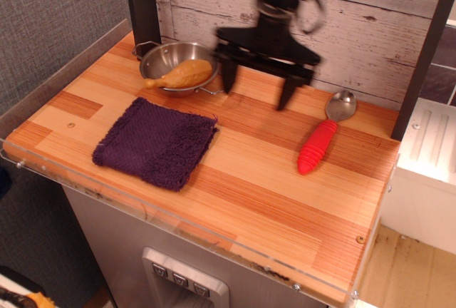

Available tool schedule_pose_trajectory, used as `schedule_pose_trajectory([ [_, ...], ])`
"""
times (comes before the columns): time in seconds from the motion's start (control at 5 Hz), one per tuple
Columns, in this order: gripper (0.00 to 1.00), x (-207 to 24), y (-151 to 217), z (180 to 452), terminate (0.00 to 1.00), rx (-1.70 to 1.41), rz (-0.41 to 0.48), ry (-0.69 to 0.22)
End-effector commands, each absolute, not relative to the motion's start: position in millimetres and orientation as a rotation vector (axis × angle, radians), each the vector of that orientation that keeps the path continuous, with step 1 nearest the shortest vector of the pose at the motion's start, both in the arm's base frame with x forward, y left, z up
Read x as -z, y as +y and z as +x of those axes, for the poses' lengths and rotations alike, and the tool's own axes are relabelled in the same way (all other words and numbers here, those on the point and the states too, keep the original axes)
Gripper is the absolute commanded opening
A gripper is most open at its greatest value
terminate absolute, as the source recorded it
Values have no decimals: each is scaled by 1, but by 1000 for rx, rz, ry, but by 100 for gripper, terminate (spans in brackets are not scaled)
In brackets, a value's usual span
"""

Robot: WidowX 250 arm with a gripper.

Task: Move the spoon to the top right of the table.

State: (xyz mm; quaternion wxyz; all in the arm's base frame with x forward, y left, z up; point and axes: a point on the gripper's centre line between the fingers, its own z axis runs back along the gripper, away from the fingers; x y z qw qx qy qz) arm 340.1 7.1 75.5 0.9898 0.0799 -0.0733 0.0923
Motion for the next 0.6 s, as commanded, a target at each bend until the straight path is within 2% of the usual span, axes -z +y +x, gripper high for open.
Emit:
schedule_pose_trajectory([
  [0.0, 100, -92, 53, 320, 0, -169, 155, -165],
  [0.2, 100, -79, 62, 316, 0, -217, 150, -187],
  [0.4, 100, -79, 62, 318, 0, -176, 142, -217],
])
